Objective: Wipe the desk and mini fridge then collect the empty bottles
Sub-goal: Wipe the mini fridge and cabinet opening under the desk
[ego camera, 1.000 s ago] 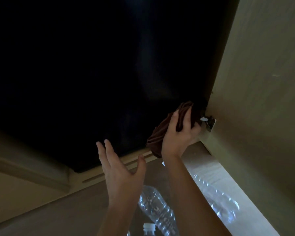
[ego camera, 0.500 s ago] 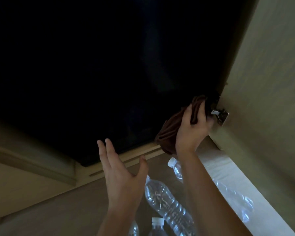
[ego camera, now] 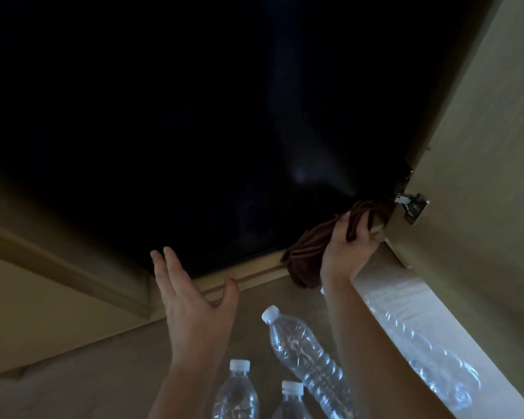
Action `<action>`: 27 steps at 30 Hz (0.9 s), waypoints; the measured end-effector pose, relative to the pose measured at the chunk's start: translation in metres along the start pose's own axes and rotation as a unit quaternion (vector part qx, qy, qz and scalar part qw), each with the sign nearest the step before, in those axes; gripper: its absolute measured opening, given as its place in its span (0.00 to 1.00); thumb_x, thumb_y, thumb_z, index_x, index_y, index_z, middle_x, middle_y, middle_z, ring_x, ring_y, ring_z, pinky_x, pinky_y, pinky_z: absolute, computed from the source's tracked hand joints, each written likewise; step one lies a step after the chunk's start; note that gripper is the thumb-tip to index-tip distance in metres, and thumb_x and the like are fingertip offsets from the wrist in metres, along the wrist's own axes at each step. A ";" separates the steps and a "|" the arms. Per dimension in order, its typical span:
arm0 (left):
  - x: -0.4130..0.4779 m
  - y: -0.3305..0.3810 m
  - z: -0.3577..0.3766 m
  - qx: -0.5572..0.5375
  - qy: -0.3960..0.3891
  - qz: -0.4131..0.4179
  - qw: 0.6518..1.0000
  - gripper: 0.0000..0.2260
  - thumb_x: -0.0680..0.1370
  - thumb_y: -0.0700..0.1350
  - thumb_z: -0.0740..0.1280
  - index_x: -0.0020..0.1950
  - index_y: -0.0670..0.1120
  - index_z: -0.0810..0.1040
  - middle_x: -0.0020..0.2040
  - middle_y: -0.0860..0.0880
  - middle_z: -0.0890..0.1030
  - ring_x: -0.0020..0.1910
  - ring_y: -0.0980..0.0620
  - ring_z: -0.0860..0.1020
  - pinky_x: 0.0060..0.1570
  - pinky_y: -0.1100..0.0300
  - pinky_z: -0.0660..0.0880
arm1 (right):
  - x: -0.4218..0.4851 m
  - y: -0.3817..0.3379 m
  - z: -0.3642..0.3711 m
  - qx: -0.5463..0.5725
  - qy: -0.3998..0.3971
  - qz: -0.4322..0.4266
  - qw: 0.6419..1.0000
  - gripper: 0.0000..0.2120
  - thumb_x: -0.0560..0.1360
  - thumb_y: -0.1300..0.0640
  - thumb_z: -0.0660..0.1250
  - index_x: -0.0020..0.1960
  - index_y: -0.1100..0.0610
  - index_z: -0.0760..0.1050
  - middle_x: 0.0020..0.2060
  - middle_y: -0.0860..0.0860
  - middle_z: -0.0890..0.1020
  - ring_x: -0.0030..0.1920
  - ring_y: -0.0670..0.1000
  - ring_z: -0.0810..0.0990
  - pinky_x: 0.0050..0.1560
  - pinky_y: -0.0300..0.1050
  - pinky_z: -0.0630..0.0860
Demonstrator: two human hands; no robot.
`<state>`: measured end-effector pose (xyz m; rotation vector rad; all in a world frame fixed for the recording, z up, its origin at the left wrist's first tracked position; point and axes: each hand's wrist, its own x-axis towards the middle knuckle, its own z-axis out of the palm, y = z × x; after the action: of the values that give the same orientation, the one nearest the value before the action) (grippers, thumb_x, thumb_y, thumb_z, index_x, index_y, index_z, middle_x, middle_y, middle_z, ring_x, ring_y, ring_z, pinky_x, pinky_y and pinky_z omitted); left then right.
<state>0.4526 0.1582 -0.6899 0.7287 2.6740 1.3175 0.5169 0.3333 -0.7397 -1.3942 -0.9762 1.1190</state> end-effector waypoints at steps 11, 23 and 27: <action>0.017 -0.022 -0.020 0.009 0.038 -0.001 0.999 0.44 0.72 0.44 0.70 0.75 0.43 0.41 0.77 0.45 0.44 0.75 0.50 0.45 0.66 0.62 0.49 | -0.074 0.003 0.025 0.050 -0.066 0.005 0.997 0.21 0.75 0.56 0.65 0.67 0.55 0.69 0.53 0.55 0.67 0.52 0.48 0.72 0.53 0.22 0.64; 0.027 -0.023 -0.031 0.026 0.034 -0.015 0.999 0.47 0.70 0.49 0.72 0.76 0.46 0.41 0.74 0.46 0.54 0.71 0.44 0.60 0.64 0.52 0.64 | -0.104 -0.010 0.045 0.084 -0.065 -0.073 0.992 0.23 0.74 0.62 0.67 0.67 0.58 0.68 0.56 0.61 0.67 0.55 0.50 0.71 0.55 0.19 0.62; 0.027 -0.020 -0.026 0.029 0.047 -0.020 0.998 0.48 0.69 0.49 0.73 0.76 0.45 0.41 0.74 0.44 0.53 0.71 0.42 0.59 0.66 0.48 0.64 | -0.112 0.002 0.037 0.074 -0.138 -0.064 0.986 0.21 0.74 0.62 0.67 0.66 0.57 0.70 0.56 0.55 0.66 0.55 0.49 0.72 0.54 0.19 0.63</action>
<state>0.4138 0.1413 -0.6852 0.6300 2.7949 1.3022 0.4548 0.2339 -0.7287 -1.0599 -1.1376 1.2819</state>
